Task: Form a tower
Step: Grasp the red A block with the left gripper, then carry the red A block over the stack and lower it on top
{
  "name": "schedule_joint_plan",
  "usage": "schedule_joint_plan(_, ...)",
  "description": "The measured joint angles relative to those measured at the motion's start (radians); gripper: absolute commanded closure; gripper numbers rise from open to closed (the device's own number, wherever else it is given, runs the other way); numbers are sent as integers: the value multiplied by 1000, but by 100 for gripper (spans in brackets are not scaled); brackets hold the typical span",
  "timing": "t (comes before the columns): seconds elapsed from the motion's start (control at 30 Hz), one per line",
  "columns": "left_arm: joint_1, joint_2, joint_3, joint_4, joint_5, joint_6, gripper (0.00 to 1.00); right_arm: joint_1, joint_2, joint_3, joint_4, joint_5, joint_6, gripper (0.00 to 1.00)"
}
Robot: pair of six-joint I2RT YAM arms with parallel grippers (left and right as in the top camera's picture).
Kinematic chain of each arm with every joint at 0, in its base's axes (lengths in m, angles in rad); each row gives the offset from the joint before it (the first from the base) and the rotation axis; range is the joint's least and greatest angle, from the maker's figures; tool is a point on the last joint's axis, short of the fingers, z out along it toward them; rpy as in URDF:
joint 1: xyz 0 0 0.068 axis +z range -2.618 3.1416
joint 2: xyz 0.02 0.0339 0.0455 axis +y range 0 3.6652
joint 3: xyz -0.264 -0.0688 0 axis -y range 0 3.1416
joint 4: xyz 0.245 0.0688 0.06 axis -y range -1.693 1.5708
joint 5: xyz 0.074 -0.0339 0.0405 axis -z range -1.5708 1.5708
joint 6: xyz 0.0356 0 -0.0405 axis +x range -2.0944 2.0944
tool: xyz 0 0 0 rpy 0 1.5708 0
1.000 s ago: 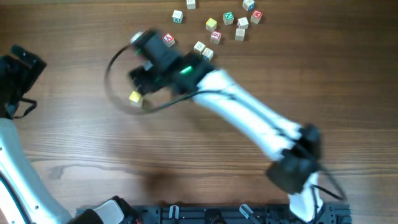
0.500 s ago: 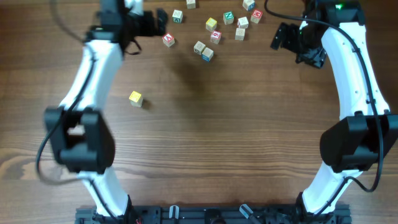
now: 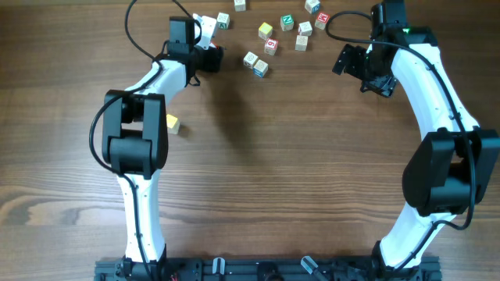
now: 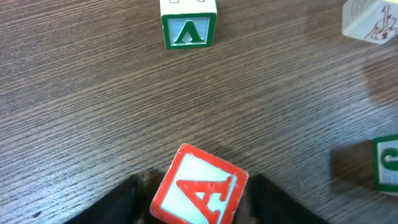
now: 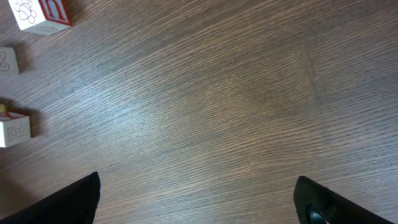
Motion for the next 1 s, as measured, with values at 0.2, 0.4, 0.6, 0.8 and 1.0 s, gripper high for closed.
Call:
schedule_joint_plan(0.2,0,-39,0,-69,-57,3,96,0,0,0,-9,-45,11,0)
schedule_joint_plan(0.4,0,-615,-6,-358,-256,3,95,0,0,-1,-60,-127,11,0)
schedule_joint_plan(0.6,3,-1069,42,-986,-300,-18,96,24,0,-1,-80,-135,11,0)
schedule_joint_plan(0.8,7,-991,-185,-1103,-235,-43,96,45,0,-2,-71,-142,11,0)
schedule_joint_plan(1.0,9,-986,-490,-805,-214,-45,96,45,0,-2,60,-142,11,0)
